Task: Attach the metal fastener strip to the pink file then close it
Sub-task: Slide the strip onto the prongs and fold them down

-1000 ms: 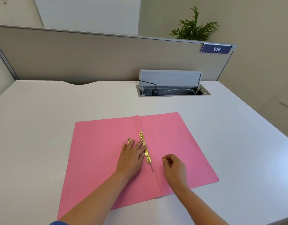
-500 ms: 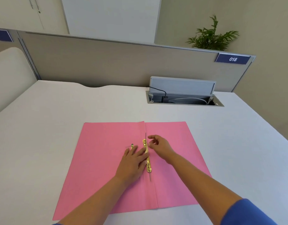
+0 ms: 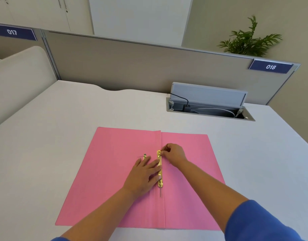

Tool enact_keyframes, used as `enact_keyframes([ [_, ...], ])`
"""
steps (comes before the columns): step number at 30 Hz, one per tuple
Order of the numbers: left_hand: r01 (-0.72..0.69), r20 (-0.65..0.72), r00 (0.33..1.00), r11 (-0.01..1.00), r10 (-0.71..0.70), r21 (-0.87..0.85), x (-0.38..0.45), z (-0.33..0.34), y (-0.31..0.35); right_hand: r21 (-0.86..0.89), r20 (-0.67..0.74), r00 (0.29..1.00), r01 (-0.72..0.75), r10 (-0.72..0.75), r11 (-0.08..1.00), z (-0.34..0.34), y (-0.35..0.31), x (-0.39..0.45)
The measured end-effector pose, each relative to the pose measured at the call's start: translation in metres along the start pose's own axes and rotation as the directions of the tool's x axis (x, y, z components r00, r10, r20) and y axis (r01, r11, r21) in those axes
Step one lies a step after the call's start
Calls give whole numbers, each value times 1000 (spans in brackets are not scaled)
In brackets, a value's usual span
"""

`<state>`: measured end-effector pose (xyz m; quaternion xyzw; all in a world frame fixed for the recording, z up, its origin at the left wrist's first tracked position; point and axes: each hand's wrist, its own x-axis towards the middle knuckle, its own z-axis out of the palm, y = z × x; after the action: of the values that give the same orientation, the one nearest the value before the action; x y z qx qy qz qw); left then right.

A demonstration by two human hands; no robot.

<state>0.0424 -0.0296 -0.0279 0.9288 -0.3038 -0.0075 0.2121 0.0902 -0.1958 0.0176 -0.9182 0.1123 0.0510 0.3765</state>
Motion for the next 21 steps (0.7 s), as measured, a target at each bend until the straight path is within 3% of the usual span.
enact_keyframes([
  [13,24,22,999,999,-24,-35,-1,2,-2,-56,-7,1000,17,-17,998,2,-1,6],
  [21,49,44,998,998,-47,-34,-1,2,-1,-153,62,988,151,-143,977,-1,-10,10],
])
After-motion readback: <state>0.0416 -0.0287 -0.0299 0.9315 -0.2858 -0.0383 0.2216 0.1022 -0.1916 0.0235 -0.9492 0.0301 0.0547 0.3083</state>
